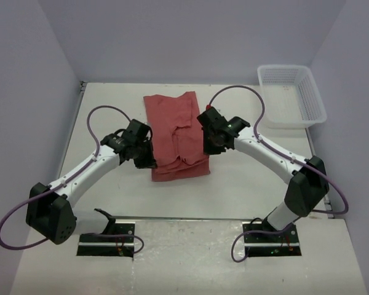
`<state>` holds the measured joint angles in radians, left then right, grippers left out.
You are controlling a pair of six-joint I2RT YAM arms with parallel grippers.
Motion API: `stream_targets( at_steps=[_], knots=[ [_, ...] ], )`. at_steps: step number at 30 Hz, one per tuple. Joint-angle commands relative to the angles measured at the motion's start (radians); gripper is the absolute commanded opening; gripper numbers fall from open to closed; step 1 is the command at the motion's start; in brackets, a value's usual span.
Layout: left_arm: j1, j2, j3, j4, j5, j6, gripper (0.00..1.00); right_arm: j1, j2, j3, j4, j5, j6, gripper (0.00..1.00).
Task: Fold and stack the t-shirts
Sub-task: Fold the folded rectangular tshirt in 1/3 of the way
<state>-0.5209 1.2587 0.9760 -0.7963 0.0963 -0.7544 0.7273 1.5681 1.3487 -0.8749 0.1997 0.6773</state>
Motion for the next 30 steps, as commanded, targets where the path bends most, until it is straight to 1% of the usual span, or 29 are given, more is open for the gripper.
stream_targets(
  at_steps=[1,6,9,13,15,19,30],
  knots=[
    [0.024,0.085,0.078,0.081,-0.001,0.073,0.0,-0.02,0.077,0.094,0.019,-0.072,-0.111,0.0],
    [0.048,0.198,0.176,0.123,0.0,0.101,0.0,-0.055,0.188,0.162,0.039,-0.114,-0.157,0.0],
    [0.077,0.255,0.2,0.143,0.016,0.113,0.0,-0.075,0.242,0.211,0.04,-0.137,-0.176,0.0],
    [0.122,0.281,0.208,0.158,0.017,0.128,0.0,-0.097,0.293,0.295,0.034,-0.149,-0.194,0.0],
    [0.156,0.281,0.195,0.183,0.04,0.136,0.0,-0.112,0.316,0.319,0.025,-0.16,-0.203,0.0],
    [0.182,0.307,0.201,0.184,0.043,0.153,0.0,-0.129,0.363,0.401,0.004,-0.171,-0.22,0.0],
    [0.219,0.45,0.289,0.209,0.077,0.188,0.0,-0.161,0.486,0.48,-0.006,-0.194,-0.235,0.0]
  ],
)
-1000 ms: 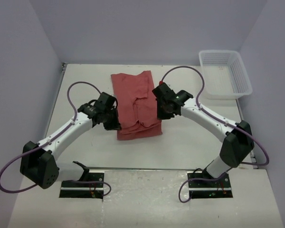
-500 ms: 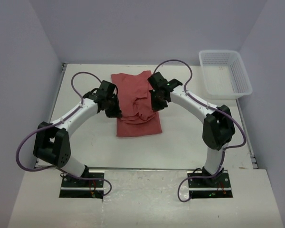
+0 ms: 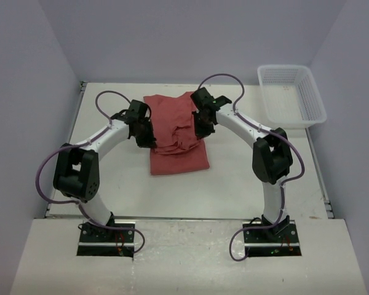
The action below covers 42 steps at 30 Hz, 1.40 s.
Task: Fold and stack the t-shirts
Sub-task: Fold the folded rectangular tshirt in 1/3 of the way
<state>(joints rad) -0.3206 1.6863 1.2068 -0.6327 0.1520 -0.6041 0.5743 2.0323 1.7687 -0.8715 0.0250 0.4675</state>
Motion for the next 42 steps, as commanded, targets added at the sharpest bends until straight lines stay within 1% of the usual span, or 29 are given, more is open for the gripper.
stream_targets(
  at_steps=[1,11,20,21,22,24,25,26,27,28,29,30,31,32,33,34,35,36,37,38,39,40,41,42],
  knots=[
    [0.023,0.03,0.066,0.044,0.026,0.041,0.0,-0.014,0.043,0.066,-0.009,-0.019,-0.026,0.0],
    [0.063,0.116,0.145,0.048,0.029,0.058,0.0,-0.06,0.14,0.176,-0.018,-0.062,-0.052,0.0],
    [0.083,0.24,0.217,0.062,0.066,0.072,0.0,-0.085,0.209,0.251,-0.027,-0.086,-0.107,0.0],
    [0.084,0.246,0.22,0.074,0.067,0.073,0.06,-0.091,0.221,0.268,-0.024,-0.094,-0.115,0.0],
    [0.084,0.248,0.223,0.083,0.069,0.076,0.17,-0.091,0.227,0.278,-0.015,-0.083,-0.127,0.01],
    [0.084,0.237,0.221,0.112,0.037,0.082,0.21,-0.099,0.239,0.31,-0.008,-0.063,-0.147,0.1],
    [0.084,0.205,0.208,0.134,0.006,0.089,0.28,-0.103,0.243,0.325,0.006,-0.047,-0.161,0.19],
    [0.084,0.179,0.2,0.155,-0.015,0.098,0.31,-0.108,0.243,0.362,0.011,-0.036,-0.173,0.27],
    [0.084,0.15,0.183,0.203,-0.043,0.124,0.43,-0.116,0.243,0.386,0.015,-0.027,-0.187,0.46],
    [0.084,0.115,0.171,0.238,-0.095,0.145,0.5,-0.12,0.238,0.417,0.014,-0.002,-0.213,0.54],
    [0.084,0.046,0.174,0.258,-0.133,0.168,0.56,-0.123,0.233,0.472,0.014,0.018,-0.225,0.63],
    [0.084,0.015,0.19,0.248,-0.182,0.196,0.62,-0.126,0.224,0.498,0.016,0.035,-0.239,0.92],
    [0.084,-0.049,0.218,0.252,-0.221,0.214,0.7,-0.126,0.204,0.523,0.017,0.035,-0.272,0.99],
    [0.084,-0.078,0.232,0.254,-0.224,0.228,0.7,-0.128,0.192,0.56,0.012,0.062,-0.283,0.99],
    [0.083,-0.098,0.247,0.239,-0.221,0.236,0.7,-0.128,0.178,0.563,0.008,0.081,-0.28,0.99],
    [0.083,-0.127,0.278,0.219,-0.201,0.233,0.7,-0.132,0.143,0.561,-0.024,0.072,-0.267,0.99],
    [0.083,-0.131,0.292,0.194,-0.187,0.227,0.71,-0.131,0.12,0.526,-0.033,0.046,-0.248,0.99],
    [0.081,-0.131,0.303,0.147,-0.16,0.212,0.65,-0.129,0.089,0.474,-0.026,0.035,-0.225,0.99],
    [0.077,-0.128,0.292,0.136,-0.072,0.208,0.58,-0.128,0.015,0.404,0.018,0.003,-0.189,0.9],
    [0.071,-0.12,0.275,0.128,-0.027,0.204,0.49,-0.125,-0.021,0.264,0.044,-0.063,-0.175,0.7],
    [0.058,-0.113,0.234,0.12,0.025,0.182,0.1,-0.122,-0.056,0.192,0.075,-0.082,-0.153,0.36],
    [0.048,-0.091,0.209,0.125,0.12,0.17,0.0,-0.12,-0.088,0.122,0.132,-0.117,-0.112,0.0],
    [0.034,-0.079,0.183,0.157,0.165,0.149,0.0,-0.117,-0.125,0.013,0.152,-0.216,-0.103,0.0],
    [0.0,-0.067,0.131,0.174,0.203,0.136,0.0,-0.11,-0.138,-0.029,0.166,-0.229,-0.089,0.0]
  ],
)
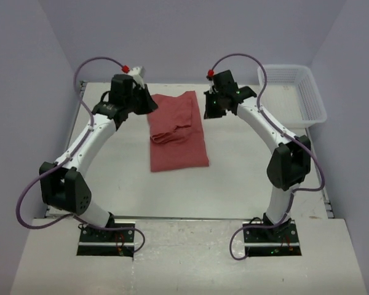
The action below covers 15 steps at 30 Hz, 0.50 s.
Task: Fold and stack the t-shirts
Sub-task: Fold the folded rectangular tshirt in 1/3 of the way
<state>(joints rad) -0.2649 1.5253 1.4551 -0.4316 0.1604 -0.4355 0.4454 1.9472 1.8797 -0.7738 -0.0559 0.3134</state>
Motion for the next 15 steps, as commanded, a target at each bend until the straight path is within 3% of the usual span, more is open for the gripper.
stream_targets(
  at_steps=[1,5,15],
  knots=[
    [-0.072,0.128,-0.134,-0.018,0.247,-0.046,0.0,0.029,-0.063,-0.184,0.115,-0.163,0.093,0.0],
    [-0.161,0.203,-0.205,0.109,0.361,-0.135,0.0,0.102,-0.083,-0.316,0.148,-0.187,0.108,0.0],
    [-0.195,0.309,-0.2,0.128,0.318,-0.147,0.0,0.153,-0.074,-0.413,0.177,-0.226,0.141,0.0]
  ],
)
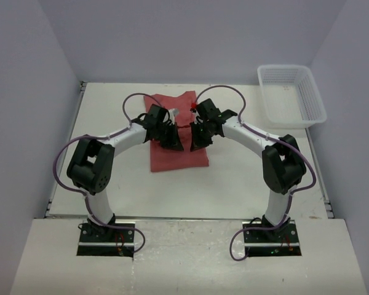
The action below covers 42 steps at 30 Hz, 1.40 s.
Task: Fold and stack the t-shirts
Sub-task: Fold the folded rectangular tshirt in 1/3 of the way
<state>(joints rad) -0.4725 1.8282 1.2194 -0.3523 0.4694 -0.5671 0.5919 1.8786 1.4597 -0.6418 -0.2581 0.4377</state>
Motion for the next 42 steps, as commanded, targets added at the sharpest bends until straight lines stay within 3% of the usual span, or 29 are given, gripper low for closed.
stream_targets(
  at_steps=[1,10,24,42],
  knots=[
    [0.012,0.012,0.041,0.044,0.0,-0.014,0.0,0.011,0.0,0.008,0.042,-0.029,0.016,0.0],
    [0.035,0.121,0.147,0.016,-0.038,0.007,0.0,0.039,0.048,0.008,0.05,-0.035,0.024,0.0],
    [0.195,0.249,0.246,0.038,0.004,0.05,0.0,0.04,0.083,-0.021,0.054,-0.029,0.015,0.0],
    [0.224,0.367,0.459,0.185,0.054,0.213,0.0,0.057,0.163,0.043,0.045,-0.015,0.016,0.0]
  ],
)
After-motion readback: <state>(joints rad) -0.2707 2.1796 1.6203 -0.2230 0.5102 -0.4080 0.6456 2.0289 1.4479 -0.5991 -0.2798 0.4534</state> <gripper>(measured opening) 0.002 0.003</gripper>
